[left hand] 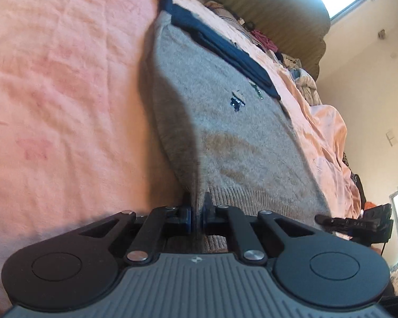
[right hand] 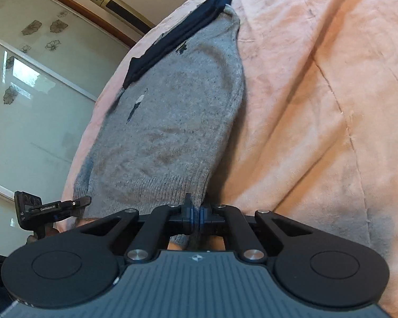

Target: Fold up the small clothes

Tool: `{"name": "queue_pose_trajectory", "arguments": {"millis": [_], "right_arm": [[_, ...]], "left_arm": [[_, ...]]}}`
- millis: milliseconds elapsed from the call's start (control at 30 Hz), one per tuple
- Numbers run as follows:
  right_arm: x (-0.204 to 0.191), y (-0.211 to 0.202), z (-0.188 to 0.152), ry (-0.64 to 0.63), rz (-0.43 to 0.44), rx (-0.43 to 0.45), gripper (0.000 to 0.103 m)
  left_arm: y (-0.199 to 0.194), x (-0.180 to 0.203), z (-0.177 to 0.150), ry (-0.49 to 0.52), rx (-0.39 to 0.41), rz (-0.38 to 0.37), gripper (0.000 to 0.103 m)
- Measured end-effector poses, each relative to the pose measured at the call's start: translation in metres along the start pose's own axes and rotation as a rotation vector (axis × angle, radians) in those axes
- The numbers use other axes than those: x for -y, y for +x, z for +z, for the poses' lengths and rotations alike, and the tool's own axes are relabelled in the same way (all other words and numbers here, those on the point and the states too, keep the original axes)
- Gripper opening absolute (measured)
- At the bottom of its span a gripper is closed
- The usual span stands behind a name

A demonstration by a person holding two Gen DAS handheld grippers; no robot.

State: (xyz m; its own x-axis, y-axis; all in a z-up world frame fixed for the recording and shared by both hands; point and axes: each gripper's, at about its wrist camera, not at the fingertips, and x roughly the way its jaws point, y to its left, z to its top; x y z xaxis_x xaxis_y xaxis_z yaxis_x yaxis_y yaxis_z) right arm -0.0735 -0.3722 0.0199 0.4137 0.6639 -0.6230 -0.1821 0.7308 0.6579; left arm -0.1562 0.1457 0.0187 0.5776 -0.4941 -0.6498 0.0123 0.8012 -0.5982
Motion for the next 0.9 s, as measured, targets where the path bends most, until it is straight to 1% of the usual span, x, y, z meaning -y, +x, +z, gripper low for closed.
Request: {"name": "queue_pose_trajectory", "arguments": {"millis": [67, 100, 133, 167, 200, 233, 267, 300, 333, 367, 400, 433, 467, 500, 533, 567, 600, 633, 667, 700, 767, 833, 900], "right_arm": [[0.0, -0.018, -0.001, -0.009, -0.002, 0.028, 0.009], [0.004, -0.02, -0.002, -0.005, -0.034, 0.021, 0.009], [0.011, -0.017, -0.005, 0.006, -0.068, -0.003, 0.008], [0.019, -0.016, -0.009, 0.03, -0.045, 0.004, 0.005], [0.025, -0.017, -0.01, 0.069, -0.018, 0.01, 0.005], [0.028, -0.018, -0.011, 0.088, -0.009, 0.02, 0.006], [0.028, -0.019, -0.012, 0.104, 0.006, 0.027, 0.014], [0.028, -0.02, -0.014, 0.121, 0.031, 0.032, 0.02], [0.027, -0.023, -0.014, 0.13, 0.062, 0.037, 0.038], [0.026, -0.024, -0.014, 0.133, 0.093, 0.042, 0.056], [0.024, -0.024, -0.012, 0.133, 0.117, 0.047, 0.063], [0.022, -0.023, -0.011, 0.135, 0.129, 0.047, 0.072], [0.022, -0.019, -0.008, 0.143, 0.135, 0.042, 0.073], [0.023, -0.014, -0.005, 0.156, 0.142, 0.034, 0.073], [0.023, -0.009, -0.003, 0.168, 0.158, 0.032, 0.073], [0.021, -0.003, 0.001, 0.174, 0.158, 0.029, 0.066], [0.02, 0.003, 0.005, 0.181, 0.143, 0.016, 0.057], [0.021, 0.009, 0.008, 0.193, 0.126, -0.015, 0.025], [0.019, 0.014, 0.009, 0.187, 0.108, -0.043, 0.012], [0.015, 0.016, 0.01, 0.165, 0.1, -0.054, 0.012], [0.01, 0.012, 0.014, 0.158, 0.124, -0.055, 0.012], [0.003, 0.003, 0.028, 0.156, 0.162, -0.013, 0.012], [-0.006, -0.002, 0.05, 0.141, 0.208, 0.036, 0.012]], "left_arm": [[-0.015, 0.006, -0.001, 0.053, 0.029, 0.006, 0.007], [-0.017, 0.006, -0.002, 0.065, 0.024, 0.018, 0.006], [-0.014, 0.003, -0.004, 0.075, 0.001, 0.052, 0.005], [-0.007, -0.004, -0.007, 0.082, -0.025, 0.093, 0.006], [-0.008, -0.011, -0.01, 0.069, -0.005, 0.064, 0.006], [-0.011, -0.016, -0.01, 0.035, -0.008, 0.039, 0.006], [-0.015, -0.019, -0.009, 0.004, -0.008, 0.017, 0.01], [-0.017, -0.021, -0.008, -0.029, -0.007, -0.004, 0.014], [-0.018, -0.024, -0.009, -0.059, -0.008, -0.027, 0.029], [-0.018, -0.028, -0.009, -0.092, -0.007, -0.067, 0.045], [-0.017, -0.03, -0.009, -0.118, -0.003, -0.103, 0.053], [-0.016, -0.03, -0.008, -0.138, 0.003, -0.127, 0.064], [-0.014, -0.028, -0.007, -0.147, 0.011, -0.133, 0.069], [-0.009, -0.022, -0.004, -0.136, 0.018, -0.119, 0.069], [-0.005, -0.015, -0.002, -0.113, 0.023, -0.101, 0.069], [-0.002, -0.009, 0.0, -0.09, 0.027, -0.082, 0.066], [0.002, -0.002, 0.003, -0.065, 0.021, -0.052, 0.058], [0.007, 0.004, 0.006, -0.039, -0.013, -0.021, 0.016], [0.014, 0.004, 0.008, -0.026, -0.064, 0.005, 0.005], [0.014, 0.004, 0.009, -0.028, -0.073, 0.009, 0.005], [0.009, 0.007, 0.016, -0.021, -0.067, -0.006, 0.005], [-0.002, 0.013, 0.03, -0.008, -0.023, -0.048, 0.005], [-0.012, 0.017, 0.052, -0.008, 0.04, -0.103, 0.005]]}}
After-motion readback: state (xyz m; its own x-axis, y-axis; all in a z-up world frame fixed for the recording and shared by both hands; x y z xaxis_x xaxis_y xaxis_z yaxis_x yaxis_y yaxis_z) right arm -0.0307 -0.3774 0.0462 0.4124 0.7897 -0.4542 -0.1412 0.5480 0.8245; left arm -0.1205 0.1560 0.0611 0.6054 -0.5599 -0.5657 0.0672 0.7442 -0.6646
